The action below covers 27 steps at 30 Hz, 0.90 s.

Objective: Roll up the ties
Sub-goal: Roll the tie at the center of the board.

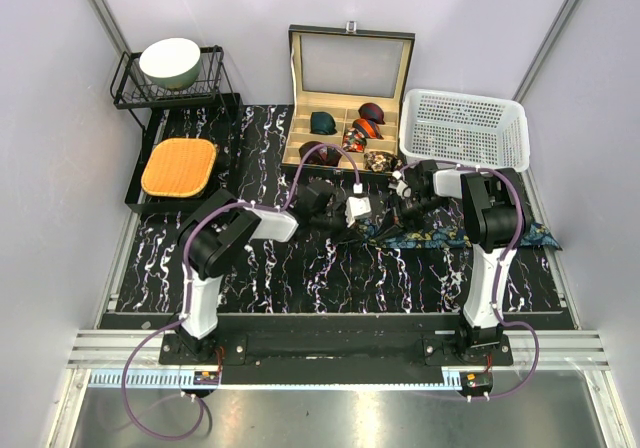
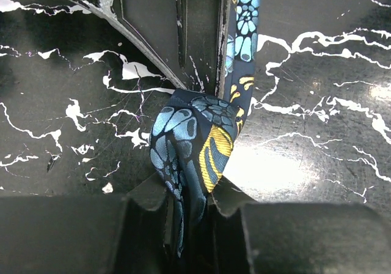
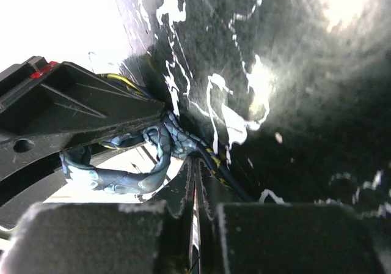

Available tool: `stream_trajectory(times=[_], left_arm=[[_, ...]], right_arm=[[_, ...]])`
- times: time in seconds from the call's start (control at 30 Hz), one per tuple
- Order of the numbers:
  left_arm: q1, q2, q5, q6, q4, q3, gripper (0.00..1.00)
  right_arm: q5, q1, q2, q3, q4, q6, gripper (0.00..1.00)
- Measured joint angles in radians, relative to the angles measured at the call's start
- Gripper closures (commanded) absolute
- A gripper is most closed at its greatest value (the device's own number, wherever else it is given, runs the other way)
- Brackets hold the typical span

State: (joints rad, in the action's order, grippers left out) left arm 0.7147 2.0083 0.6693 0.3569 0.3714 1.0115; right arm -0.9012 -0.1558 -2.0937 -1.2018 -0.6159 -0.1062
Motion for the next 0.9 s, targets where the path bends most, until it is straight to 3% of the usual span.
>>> stream_trajectory(times=[0.1, 0.27, 0.4, 0.7, 0.8, 0.9], left_arm=[[0.006, -0.012, -0.013, 0.023, -0.006, -0.013, 0.85], [0.013, -0.034, -0.045, 0.062, -0.044, -0.020, 0.82], [0.018, -0.046, -0.063, 0.085, -0.074, -0.020, 0.80], [0.019, -0.051, -0.071, 0.099, -0.099, -0.013, 0.78], [0.019, -0.051, -0.071, 0.103, -0.106, -0.011, 0.77], [0.019, -0.051, -0.071, 0.106, -0.107, -0.011, 0.77]], right_arm=[[0.015, 0.003, 0.017, -0.002, -0.023, 0.002, 0.78], [0.024, 0.020, 0.103, -0.002, -0.095, 0.010, 0.44], [-0.008, 0.048, 0.179, -0.002, -0.111, 0.002, 0.30], [-0.034, -0.003, 0.116, -0.003, -0.021, -0.066, 0.32], [-0.033, -0.030, 0.085, -0.001, 0.013, -0.083, 0.37], [-0.032, -0.039, 0.076, 0.003, 0.037, -0.089, 0.52]])
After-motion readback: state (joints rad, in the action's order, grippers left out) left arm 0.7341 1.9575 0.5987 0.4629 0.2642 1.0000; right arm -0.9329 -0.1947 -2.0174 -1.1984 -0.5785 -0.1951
